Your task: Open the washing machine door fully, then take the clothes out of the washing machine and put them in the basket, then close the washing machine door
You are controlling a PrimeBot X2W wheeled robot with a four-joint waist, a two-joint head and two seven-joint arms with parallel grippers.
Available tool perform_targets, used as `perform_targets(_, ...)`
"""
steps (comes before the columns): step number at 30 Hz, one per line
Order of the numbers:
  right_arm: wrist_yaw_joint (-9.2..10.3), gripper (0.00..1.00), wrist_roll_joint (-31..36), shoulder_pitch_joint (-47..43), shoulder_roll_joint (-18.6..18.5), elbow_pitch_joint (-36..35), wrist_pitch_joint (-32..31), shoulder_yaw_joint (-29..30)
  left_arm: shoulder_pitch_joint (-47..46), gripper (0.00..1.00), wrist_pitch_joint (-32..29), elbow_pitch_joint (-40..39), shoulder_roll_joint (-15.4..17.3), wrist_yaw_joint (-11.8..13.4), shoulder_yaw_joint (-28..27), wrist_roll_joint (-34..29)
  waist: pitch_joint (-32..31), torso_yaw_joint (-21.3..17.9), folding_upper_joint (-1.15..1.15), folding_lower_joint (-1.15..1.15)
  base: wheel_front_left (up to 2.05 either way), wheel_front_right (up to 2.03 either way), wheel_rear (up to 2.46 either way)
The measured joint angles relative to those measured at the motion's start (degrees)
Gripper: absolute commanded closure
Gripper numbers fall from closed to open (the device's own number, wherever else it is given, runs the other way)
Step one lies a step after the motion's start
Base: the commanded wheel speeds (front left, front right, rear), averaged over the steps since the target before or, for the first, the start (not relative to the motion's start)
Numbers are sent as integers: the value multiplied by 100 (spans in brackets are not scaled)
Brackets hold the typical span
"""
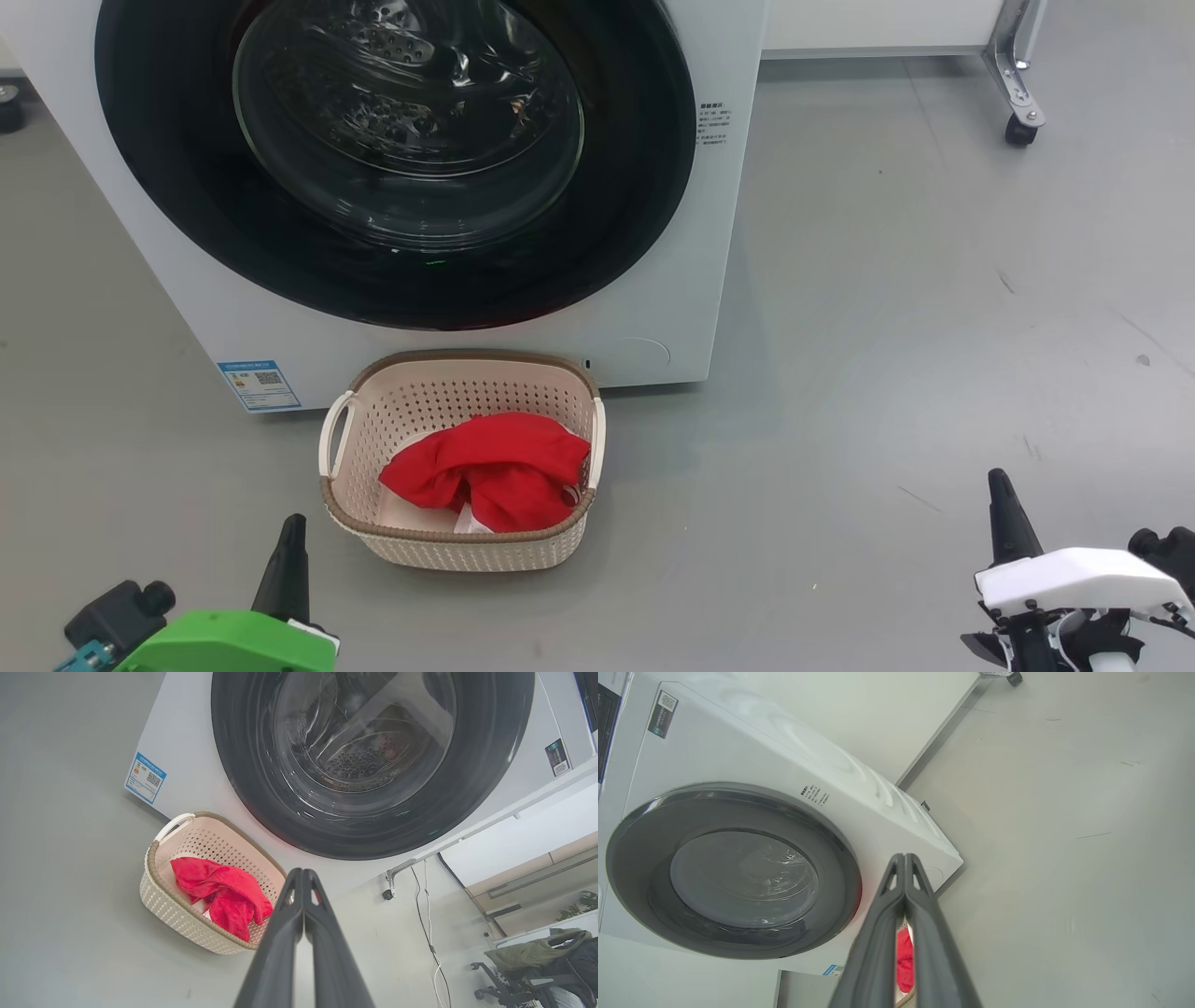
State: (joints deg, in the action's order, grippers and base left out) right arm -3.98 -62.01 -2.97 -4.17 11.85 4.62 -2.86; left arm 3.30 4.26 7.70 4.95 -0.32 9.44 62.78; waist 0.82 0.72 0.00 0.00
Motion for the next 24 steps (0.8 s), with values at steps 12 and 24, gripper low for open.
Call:
perform_targets(12, -67, 100, -939, 167, -7, 94, -216, 192, -146, 100, -154, 177, 16, -160, -216, 924, -18, -21, 0, 0, 0, 0, 0)
perform_targets(24, -147, 100, -1790, 287, -12, 186, -436, 372, -283, 100, -320, 346, 26, -321, -421, 1841, -34, -41, 0, 0, 0, 0, 0)
